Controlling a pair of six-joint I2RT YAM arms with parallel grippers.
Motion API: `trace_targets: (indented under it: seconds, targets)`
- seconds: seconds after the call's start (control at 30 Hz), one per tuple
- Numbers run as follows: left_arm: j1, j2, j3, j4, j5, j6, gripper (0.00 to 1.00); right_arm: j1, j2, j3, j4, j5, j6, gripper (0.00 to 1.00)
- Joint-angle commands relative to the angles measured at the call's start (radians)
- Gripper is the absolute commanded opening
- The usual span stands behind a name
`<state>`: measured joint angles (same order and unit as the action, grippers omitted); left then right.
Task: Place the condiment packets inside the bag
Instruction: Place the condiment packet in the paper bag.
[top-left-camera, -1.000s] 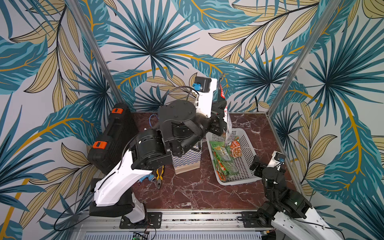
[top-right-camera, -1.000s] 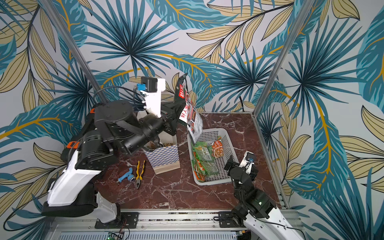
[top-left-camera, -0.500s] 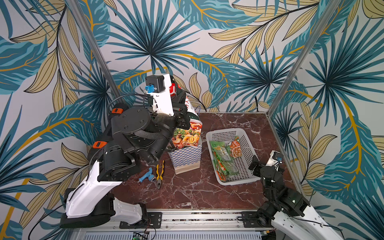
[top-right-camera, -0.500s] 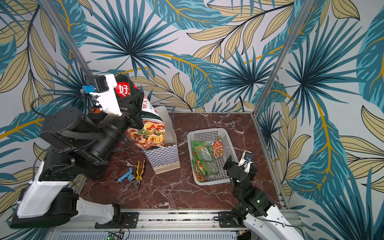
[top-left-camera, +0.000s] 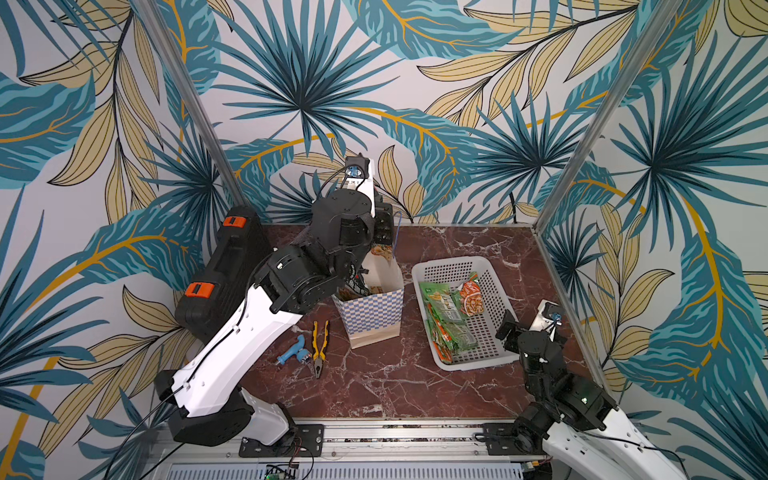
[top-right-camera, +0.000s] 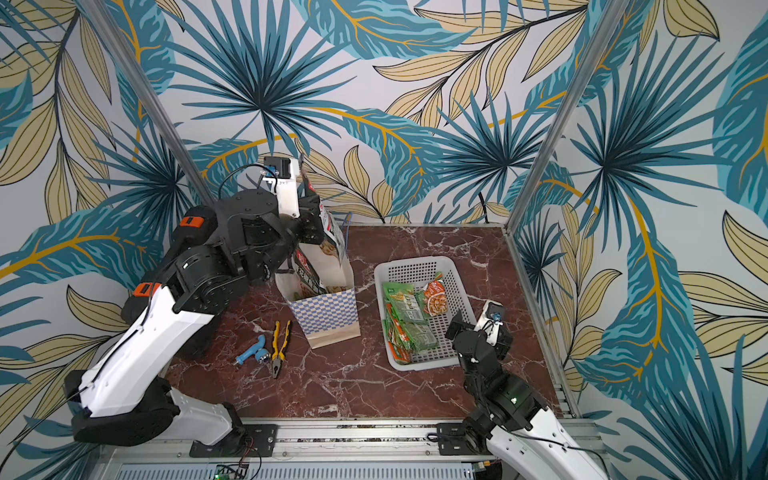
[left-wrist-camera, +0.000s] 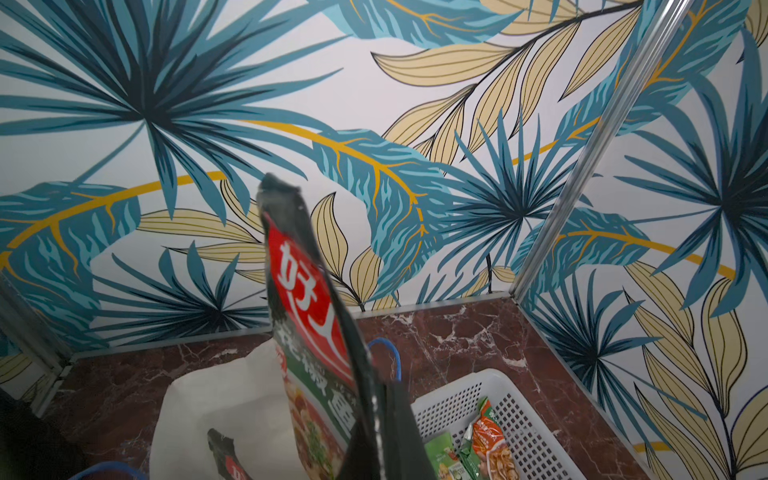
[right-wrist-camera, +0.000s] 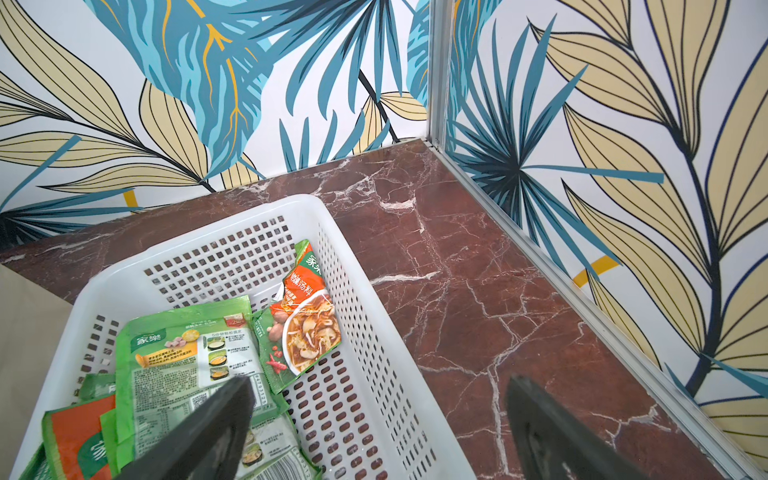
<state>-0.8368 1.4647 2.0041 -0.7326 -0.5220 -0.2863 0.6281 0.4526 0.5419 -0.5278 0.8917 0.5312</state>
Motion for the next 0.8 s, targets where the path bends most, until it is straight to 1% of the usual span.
trace_targets:
  seconds: [0.0, 0.13, 0.43, 0.6, 0.77]
  targets:
    - [0.042, -0.008, -0.024, 0.025, 0.137, -0.043, 0.00, -0.004, 0.000, -0.019, 0.015, 0.001, 0.000, 1.00]
    - [0.081, -0.007, -0.072, 0.029, 0.163, -0.065, 0.00, -0.003, 0.001, -0.019, 0.017, -0.004, -0.002, 1.00]
    - [0.124, -0.086, -0.266, 0.084, 0.148, -0.121, 0.00, -0.003, 0.001, -0.019, 0.020, -0.013, -0.004, 0.99]
    - [0.124, -0.113, -0.275, 0.097, 0.166, -0.125, 0.00, -0.003, 0.013, -0.019, 0.026, -0.020, -0.005, 0.99]
    - [0.125, -0.090, -0.282, 0.117, 0.184, -0.109, 0.00, -0.002, 0.018, -0.017, 0.028, -0.022, -0.006, 1.00]
